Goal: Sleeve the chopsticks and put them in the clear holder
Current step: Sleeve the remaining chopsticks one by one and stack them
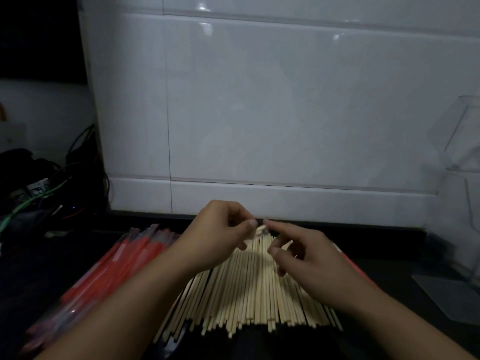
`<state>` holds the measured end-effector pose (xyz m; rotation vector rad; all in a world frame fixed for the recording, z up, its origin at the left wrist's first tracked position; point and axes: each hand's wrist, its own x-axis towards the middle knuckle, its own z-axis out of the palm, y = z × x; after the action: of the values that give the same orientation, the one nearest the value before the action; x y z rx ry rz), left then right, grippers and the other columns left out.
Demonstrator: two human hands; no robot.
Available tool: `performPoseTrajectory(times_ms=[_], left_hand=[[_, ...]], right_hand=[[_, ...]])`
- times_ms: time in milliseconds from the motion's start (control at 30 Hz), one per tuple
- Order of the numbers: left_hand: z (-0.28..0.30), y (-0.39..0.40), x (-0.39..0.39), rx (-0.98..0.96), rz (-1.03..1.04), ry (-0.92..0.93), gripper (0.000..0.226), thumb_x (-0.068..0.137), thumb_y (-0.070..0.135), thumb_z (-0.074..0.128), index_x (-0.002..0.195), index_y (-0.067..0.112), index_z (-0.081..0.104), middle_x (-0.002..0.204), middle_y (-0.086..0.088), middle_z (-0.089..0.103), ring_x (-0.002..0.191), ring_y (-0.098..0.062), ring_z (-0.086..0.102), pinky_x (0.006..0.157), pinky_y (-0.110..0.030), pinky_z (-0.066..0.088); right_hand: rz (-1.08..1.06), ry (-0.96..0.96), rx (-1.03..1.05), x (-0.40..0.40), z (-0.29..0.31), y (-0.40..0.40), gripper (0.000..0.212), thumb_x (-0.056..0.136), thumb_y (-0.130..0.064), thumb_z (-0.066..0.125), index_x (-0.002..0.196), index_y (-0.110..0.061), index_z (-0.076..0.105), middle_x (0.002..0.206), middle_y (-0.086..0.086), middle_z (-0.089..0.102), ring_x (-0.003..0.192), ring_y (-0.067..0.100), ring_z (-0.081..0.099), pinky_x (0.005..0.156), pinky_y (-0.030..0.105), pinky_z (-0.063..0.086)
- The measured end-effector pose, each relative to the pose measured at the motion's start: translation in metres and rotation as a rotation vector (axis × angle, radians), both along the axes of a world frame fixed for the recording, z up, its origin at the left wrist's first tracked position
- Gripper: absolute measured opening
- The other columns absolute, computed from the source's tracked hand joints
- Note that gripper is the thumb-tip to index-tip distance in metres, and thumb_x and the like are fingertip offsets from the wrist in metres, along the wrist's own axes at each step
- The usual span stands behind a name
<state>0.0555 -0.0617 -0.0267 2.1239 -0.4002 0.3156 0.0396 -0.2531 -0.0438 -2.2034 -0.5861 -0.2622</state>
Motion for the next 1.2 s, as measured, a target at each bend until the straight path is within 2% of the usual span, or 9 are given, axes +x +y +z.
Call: performPoseTrajectory(times_ms=[133,200,300,367,467,533,800,967,1200], left_hand=[[0.0,0.0,0.0,-0.002,-0.001,0.008,0.011,0.097,0.027,0.06,0.092,0.024,0.069,0.079,0.007,0.074,0.066,-0.002,0.069,0.062,-0.023,0.053],[0.0,0.001,0.0,0.06,0.01,0.009,0.01,0.097,0.029,0.06,0.094,0.026,0.068,0.081,0.008,0.073,0.07,-0.003,0.069,0.066,-0.026,0.055],[0.007,0.011,-0.002,0.308,0.019,0.054,0.015,0.095,0.04,0.06,0.102,0.03,0.069,0.092,0.012,0.07,0.085,-0.001,0.065,0.078,-0.026,0.054],[0.014,0.02,-0.006,0.491,-0.074,0.211,0.024,0.09,0.049,0.065,0.106,0.033,0.07,0.1,0.014,0.068,0.092,0.0,0.062,0.08,-0.025,0.051],[0.017,0.022,-0.012,0.765,-0.167,0.387,0.036,0.079,0.05,0.076,0.111,0.034,0.068,0.1,0.017,0.065,0.089,0.002,0.058,0.073,-0.021,0.044],[0.013,0.019,-0.011,0.813,-0.199,0.426,0.033,0.076,0.041,0.082,0.106,0.033,0.07,0.097,0.015,0.068,0.085,0.001,0.058,0.069,-0.022,0.043],[0.002,0.014,-0.007,0.712,-0.209,0.301,0.006,0.086,0.029,0.074,0.09,0.03,0.07,0.08,0.011,0.066,0.074,-0.002,0.06,0.066,-0.019,0.044],[0.01,0.013,-0.006,0.329,-0.156,0.091,0.005,0.087,0.029,0.073,0.086,0.028,0.068,0.079,0.006,0.07,0.072,-0.005,0.067,0.065,-0.025,0.057],[0.014,0.009,-0.007,0.158,-0.135,0.049,0.007,0.085,0.028,0.076,0.087,0.026,0.07,0.072,0.006,0.072,0.065,-0.007,0.069,0.057,-0.017,0.05]], right_hand=[[-0.079,0.048,0.169,0.005,0.0,0.0,0.038,0.093,-0.016,0.062,0.129,-0.027,0.059,0.087,-0.003,0.068,0.067,0.015,0.071,0.066,0.033,0.056],[-0.131,0.045,0.162,0.008,0.0,-0.002,0.03,0.093,-0.017,0.064,0.122,-0.024,0.064,0.083,-0.004,0.069,0.066,0.012,0.07,0.062,0.027,0.055],[-0.147,0.05,0.075,0.008,0.0,-0.004,0.018,0.093,-0.024,0.063,0.109,-0.029,0.069,0.086,-0.01,0.069,0.068,0.005,0.069,0.065,0.017,0.053],[-0.141,0.043,-0.001,0.006,-0.001,-0.004,0.015,0.092,-0.027,0.063,0.104,-0.034,0.069,0.089,-0.013,0.068,0.075,-0.002,0.065,0.068,0.013,0.051],[-0.136,0.072,-0.081,0.004,0.0,-0.002,0.015,0.092,-0.03,0.062,0.105,-0.032,0.071,0.089,-0.015,0.066,0.078,-0.008,0.061,0.066,0.006,0.045],[-0.105,0.096,-0.131,0.003,-0.001,-0.002,0.015,0.092,-0.03,0.062,0.103,-0.031,0.072,0.09,-0.017,0.067,0.081,-0.01,0.06,0.065,0.004,0.043],[0.013,0.142,-0.184,0.002,-0.001,0.0,0.015,0.093,-0.031,0.062,0.098,-0.026,0.075,0.091,-0.014,0.071,0.083,-0.006,0.062,0.071,0.01,0.047],[0.016,0.092,0.169,0.001,0.005,0.001,0.013,0.095,-0.019,0.061,0.094,-0.019,0.074,0.077,0.001,0.072,0.061,0.002,0.062,0.058,0.013,0.047],[-0.073,0.031,0.567,0.003,0.01,-0.002,0.016,0.093,-0.012,0.061,0.086,-0.01,0.075,0.072,0.011,0.07,0.057,0.018,0.059,0.054,0.024,0.05]])
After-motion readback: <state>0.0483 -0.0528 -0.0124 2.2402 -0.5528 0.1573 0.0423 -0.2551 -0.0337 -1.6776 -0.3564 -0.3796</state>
